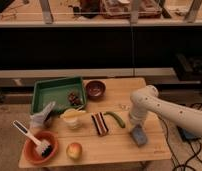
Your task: Place sponge in table surface
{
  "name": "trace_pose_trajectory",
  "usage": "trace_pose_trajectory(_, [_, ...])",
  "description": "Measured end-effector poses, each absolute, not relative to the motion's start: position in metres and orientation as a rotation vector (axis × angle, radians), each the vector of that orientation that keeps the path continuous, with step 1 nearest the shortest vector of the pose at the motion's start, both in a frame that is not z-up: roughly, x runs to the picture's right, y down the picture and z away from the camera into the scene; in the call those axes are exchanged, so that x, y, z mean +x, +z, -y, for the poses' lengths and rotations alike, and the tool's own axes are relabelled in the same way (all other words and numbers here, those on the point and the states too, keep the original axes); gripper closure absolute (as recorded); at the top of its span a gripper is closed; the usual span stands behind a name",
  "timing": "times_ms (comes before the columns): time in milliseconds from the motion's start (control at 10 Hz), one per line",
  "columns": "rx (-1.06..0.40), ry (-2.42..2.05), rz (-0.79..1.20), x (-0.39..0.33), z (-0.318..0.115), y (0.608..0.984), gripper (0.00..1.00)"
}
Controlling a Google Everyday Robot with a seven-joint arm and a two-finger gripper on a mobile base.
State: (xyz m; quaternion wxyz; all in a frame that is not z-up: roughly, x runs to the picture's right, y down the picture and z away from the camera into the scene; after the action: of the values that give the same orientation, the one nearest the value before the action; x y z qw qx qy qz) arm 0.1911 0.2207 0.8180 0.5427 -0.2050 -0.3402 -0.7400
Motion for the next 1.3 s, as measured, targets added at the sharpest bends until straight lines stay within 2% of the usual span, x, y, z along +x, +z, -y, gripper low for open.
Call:
trace_pose_trajectory(100, [-0.494, -1.754, 0.81, 0.191, -0.222, 0.819, 0.58])
trace_pose_trajectory(300, [-0.506, -1.752, 0.804, 0.194, -0.221, 0.817, 0.42])
trace_pose_trajectory(400, [-0.528, -1.754, 0.8, 0.195, -0.222, 0.817, 0.39])
trace_pose_trajectory(1300, [-0.536, -1.713, 0.785, 0.205, -0.222, 0.808, 0.39])
